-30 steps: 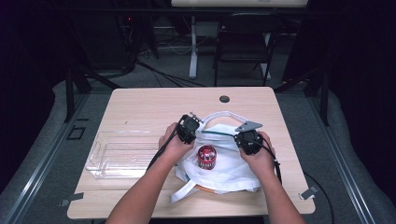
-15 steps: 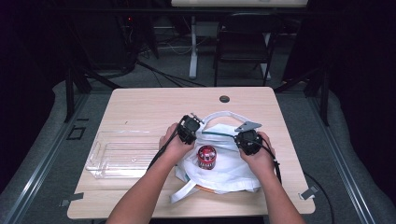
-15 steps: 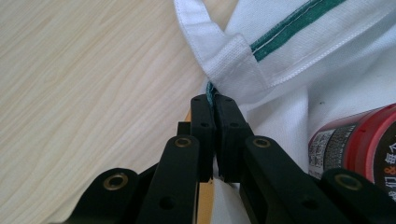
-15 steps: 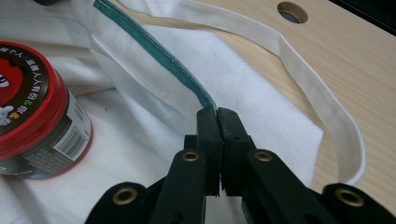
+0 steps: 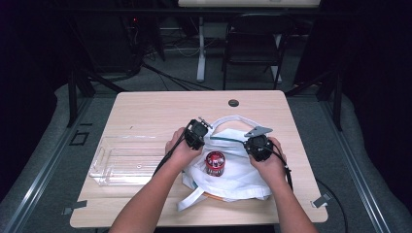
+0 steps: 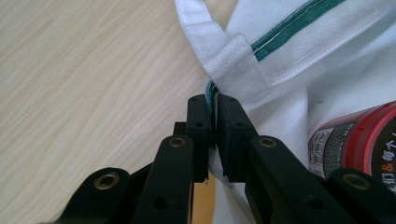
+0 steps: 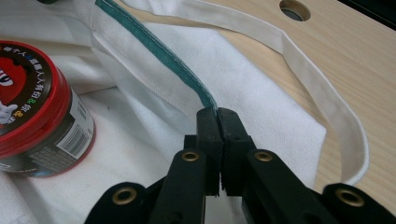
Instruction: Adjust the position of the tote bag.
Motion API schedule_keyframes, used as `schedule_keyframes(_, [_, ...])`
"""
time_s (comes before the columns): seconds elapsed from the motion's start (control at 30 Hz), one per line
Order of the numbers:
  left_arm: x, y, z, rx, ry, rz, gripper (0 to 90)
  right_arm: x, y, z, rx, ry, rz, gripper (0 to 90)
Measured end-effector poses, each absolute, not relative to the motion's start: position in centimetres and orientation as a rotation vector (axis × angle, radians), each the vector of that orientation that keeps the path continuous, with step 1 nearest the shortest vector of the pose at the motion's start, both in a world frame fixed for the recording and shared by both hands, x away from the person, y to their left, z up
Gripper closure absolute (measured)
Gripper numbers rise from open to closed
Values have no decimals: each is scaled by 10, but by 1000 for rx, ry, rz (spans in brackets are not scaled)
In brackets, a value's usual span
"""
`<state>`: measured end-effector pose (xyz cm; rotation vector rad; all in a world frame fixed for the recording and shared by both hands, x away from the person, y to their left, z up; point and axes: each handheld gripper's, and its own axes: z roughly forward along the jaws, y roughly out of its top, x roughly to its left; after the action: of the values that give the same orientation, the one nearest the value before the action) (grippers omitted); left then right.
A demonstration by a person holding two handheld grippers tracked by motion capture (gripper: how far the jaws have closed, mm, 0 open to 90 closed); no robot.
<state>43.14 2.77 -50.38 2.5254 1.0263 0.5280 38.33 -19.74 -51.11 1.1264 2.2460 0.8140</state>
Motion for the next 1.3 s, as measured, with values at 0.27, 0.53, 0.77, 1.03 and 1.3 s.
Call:
schedule_keyframes(0.27, [430, 32, -495, 2499, 1019, 553, 694, 383, -198, -510, 1127, 2241, 819, 888])
schedule_keyframes(0.53, [425, 35, -485, 2490, 973, 550, 588, 382, -199, -509, 1124, 2239, 817, 888])
schedule_keyframes(0.77, [419, 36, -473, 2500, 910, 539, 561, 382, -199, -509, 1125, 2233, 819, 887])
schedule_keyframes(1.03, [412, 37, -460, 2516, 810, 509, 513, 381, -199, -508, 1132, 2224, 832, 877])
schedule_keyframes(1.3, [409, 39, -455, 2557, 711, 474, 471, 379, -200, -506, 1137, 2217, 841, 851])
